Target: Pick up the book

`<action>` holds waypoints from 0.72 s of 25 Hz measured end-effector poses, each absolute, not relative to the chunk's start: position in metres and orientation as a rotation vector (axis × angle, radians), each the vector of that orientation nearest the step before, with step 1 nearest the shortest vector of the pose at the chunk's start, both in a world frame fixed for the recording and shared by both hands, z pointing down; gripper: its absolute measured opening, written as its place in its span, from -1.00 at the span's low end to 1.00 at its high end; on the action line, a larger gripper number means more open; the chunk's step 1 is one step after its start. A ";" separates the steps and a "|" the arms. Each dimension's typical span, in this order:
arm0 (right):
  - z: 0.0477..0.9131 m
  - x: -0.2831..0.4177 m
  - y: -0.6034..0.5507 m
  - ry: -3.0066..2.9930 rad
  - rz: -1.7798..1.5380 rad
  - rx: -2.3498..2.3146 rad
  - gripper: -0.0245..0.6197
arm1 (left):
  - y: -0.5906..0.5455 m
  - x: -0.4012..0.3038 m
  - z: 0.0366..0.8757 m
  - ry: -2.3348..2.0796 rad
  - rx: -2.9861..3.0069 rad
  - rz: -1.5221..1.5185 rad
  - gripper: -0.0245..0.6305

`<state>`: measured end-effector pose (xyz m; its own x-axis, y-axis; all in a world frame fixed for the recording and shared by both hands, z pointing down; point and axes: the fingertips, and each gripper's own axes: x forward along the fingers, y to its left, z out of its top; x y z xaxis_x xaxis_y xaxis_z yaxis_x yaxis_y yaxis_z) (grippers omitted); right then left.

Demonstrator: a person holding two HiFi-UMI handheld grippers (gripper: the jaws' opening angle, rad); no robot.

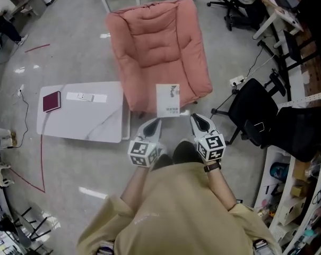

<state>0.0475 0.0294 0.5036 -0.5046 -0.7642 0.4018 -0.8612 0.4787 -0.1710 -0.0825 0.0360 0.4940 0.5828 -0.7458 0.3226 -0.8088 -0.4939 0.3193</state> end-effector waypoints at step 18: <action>0.823 0.051 -0.039 -2.101 1.430 1.095 -0.59 | -0.023 -0.070 0.779 -1.107 1.865 0.438 -0.77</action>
<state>0.0511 -0.0386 0.8227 -0.6283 -0.3909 0.6727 -0.7692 0.1821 -0.6126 -0.0699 -0.0227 0.7786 0.5374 -0.5155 0.6674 -0.8326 -0.1989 0.5169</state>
